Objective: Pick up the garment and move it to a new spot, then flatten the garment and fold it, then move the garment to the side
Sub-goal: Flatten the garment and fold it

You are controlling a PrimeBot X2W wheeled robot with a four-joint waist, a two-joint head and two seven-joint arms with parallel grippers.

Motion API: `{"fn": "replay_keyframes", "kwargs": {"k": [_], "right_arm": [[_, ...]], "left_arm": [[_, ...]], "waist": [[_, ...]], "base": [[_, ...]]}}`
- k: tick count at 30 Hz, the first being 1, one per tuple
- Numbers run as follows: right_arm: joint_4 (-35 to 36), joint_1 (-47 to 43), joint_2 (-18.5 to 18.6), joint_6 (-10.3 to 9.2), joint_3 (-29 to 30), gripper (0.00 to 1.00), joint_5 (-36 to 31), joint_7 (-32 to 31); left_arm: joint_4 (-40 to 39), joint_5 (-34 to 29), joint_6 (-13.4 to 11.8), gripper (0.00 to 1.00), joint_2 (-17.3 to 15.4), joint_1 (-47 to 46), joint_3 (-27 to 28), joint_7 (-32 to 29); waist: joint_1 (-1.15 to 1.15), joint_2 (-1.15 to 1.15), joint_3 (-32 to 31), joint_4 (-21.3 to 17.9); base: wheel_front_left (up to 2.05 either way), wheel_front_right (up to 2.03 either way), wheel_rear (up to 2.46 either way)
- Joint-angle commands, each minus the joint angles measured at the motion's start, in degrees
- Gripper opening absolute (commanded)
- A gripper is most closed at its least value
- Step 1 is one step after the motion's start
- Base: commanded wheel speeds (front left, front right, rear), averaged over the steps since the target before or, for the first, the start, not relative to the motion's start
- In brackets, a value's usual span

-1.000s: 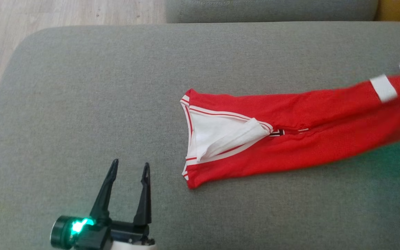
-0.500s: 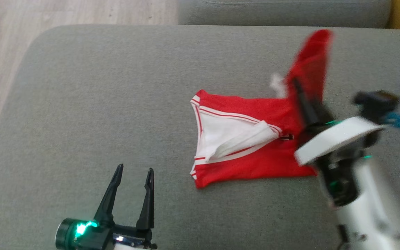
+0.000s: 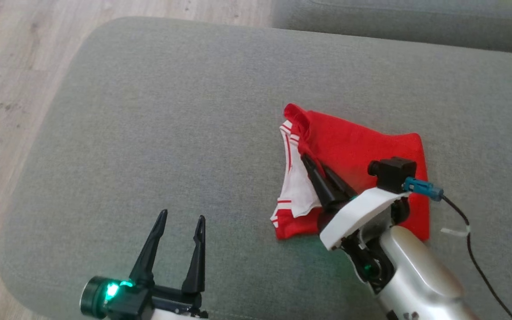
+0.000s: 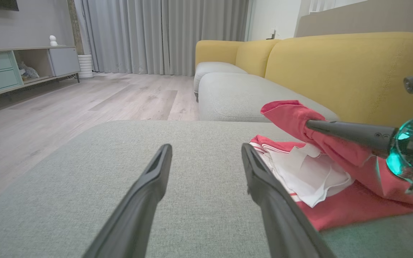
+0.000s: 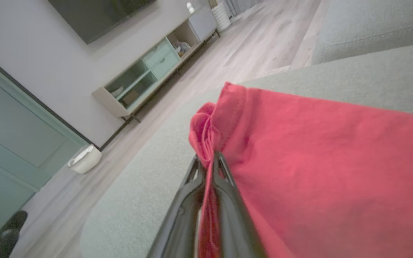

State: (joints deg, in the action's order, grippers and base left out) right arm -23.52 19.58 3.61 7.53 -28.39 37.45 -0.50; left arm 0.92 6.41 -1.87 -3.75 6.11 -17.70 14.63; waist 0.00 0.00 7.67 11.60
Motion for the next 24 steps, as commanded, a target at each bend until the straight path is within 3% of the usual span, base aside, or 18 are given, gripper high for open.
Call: {"fn": "replay_keyframes", "kwargs": {"k": [1,5,9,13,16,24], "right_arm": [[1.23,2.74,-0.72,-0.04,-1.58,1.00,1.58,2.16],[-1.44,4.70,-0.72,-0.04,-4.92,1.00,6.73,8.44],[-4.11,6.06,-0.72,-0.04,-3.85,1.00,6.95,12.89],[-4.87,3.39,-0.65,-0.04,0.87,1.00,2.72,14.96],[-5.50,-0.48,1.73,-0.04,6.53,1.00,-2.36,15.40],[4.41,-15.48,4.43,-0.04,19.32,1.00,-16.19,15.48]], "left_arm": [[-1.45,-0.38,0.41,1.00,0.60,-2.03,1.32,0.37],[-1.55,0.47,0.75,1.00,0.74,-1.73,1.33,0.37],[-1.50,0.73,0.53,1.00,0.80,-0.84,1.96,0.37],[-1.15,1.80,-0.22,1.00,0.84,0.66,3.10,0.37],[-0.87,4.65,-1.21,1.00,0.85,1.39,3.95,0.37],[3.95,6.15,-3.05,1.00,0.86,1.24,5.03,0.37]], "waist": [[0.00,0.00,-0.41,0.48],[0.00,0.00,-2.02,0.55],[0.00,0.00,-4.55,-0.57],[0.00,0.00,-7.89,-2.24],[0.00,0.00,-9.62,-3.79],[0.00,0.00,-13.90,-5.68]], "base": [[0.00,0.00,0.00],[0.00,0.00,0.00],[0.00,0.00,0.00],[0.00,0.00,0.00],[0.00,0.00,0.00],[0.00,0.00,0.00]]}}
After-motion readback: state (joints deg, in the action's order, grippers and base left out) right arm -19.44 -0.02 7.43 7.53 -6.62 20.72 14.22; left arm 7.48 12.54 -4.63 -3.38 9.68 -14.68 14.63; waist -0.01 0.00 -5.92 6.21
